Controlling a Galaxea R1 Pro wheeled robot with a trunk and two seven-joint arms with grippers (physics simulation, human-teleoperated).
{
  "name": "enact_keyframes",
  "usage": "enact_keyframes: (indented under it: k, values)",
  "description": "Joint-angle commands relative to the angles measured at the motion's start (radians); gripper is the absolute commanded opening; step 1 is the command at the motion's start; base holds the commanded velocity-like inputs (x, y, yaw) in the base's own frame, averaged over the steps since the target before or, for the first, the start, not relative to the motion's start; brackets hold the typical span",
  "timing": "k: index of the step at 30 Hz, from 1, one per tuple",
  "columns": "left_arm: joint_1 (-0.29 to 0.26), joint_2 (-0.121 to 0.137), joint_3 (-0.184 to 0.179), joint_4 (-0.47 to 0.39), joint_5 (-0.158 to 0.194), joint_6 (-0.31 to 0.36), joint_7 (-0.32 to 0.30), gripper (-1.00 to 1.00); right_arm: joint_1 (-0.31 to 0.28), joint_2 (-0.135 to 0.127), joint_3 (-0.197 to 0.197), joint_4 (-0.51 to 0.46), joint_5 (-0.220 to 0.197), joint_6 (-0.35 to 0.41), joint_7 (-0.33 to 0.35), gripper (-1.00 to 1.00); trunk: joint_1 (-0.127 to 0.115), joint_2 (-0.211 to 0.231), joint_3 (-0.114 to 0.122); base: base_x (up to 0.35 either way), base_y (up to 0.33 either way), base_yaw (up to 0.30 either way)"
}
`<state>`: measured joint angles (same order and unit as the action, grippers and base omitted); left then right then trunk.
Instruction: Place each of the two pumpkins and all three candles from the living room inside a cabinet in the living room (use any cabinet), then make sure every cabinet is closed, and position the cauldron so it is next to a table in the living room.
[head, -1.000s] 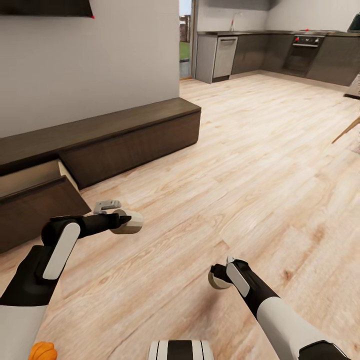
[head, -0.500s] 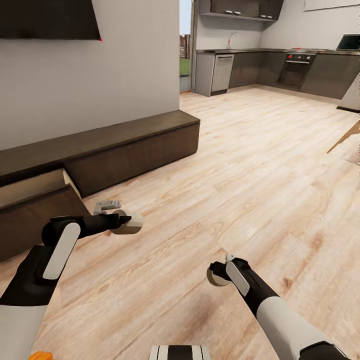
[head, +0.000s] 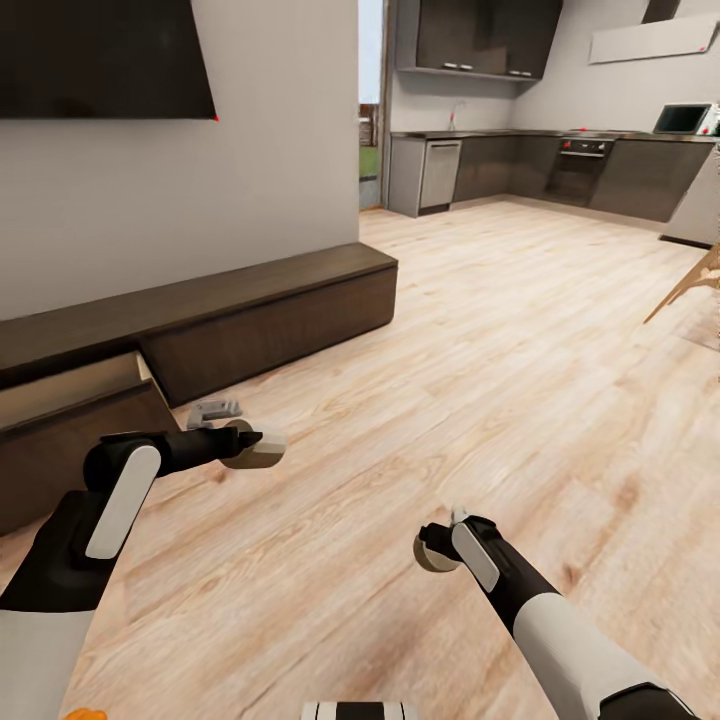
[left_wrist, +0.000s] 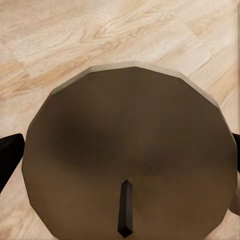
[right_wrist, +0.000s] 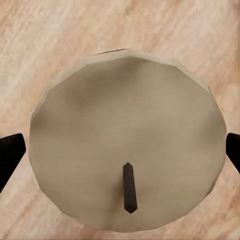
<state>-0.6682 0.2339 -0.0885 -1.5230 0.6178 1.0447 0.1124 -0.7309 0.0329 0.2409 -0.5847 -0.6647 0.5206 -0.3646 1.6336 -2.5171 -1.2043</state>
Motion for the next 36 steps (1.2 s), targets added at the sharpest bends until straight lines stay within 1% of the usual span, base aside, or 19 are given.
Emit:
enact_keyframes:
  k: [1, 5, 8, 25, 36]
  values:
    - [-0.001, 0.001, -0.001, -0.001, 0.010, 0.003, 0.010, -1.00, 0.000, -0.001, 0.005, -0.002, -0.013, 0.001, -0.008, -1.00, -0.001, 0.000, 0.003, -0.020, 0.000, 0.000]
    - [-0.001, 0.001, -0.001, -0.001, 0.010, 0.003, 0.010, -1.00, 0.000, 0.000, 0.004, -0.001, -0.013, 0.001, -0.008, -1.00, -0.002, 0.001, 0.019, -0.011, 0.000, 0.038]
    - [-0.001, 0.001, -0.001, -0.001, 0.010, 0.003, 0.010, -1.00, 0.000, 0.000, 0.003, -0.001, -0.013, 0.001, -0.008, -1.00, -0.004, 0.002, 0.030, -0.004, 0.000, 0.166]
    - [-0.001, 0.001, -0.001, -0.002, 0.010, 0.003, 0.010, -1.00, 0.000, 0.001, 0.003, -0.001, -0.013, 0.001, -0.008, -1.00, -0.011, 0.006, 0.096, -0.001, 0.000, 0.262]
    - [-0.001, 0.001, -0.001, -0.001, 0.012, 0.003, 0.010, -1.00, 0.000, 0.002, 0.003, -0.001, -0.013, 0.001, -0.008, -1.00, -0.016, 0.008, 0.138, -0.100, 0.100, 0.068]
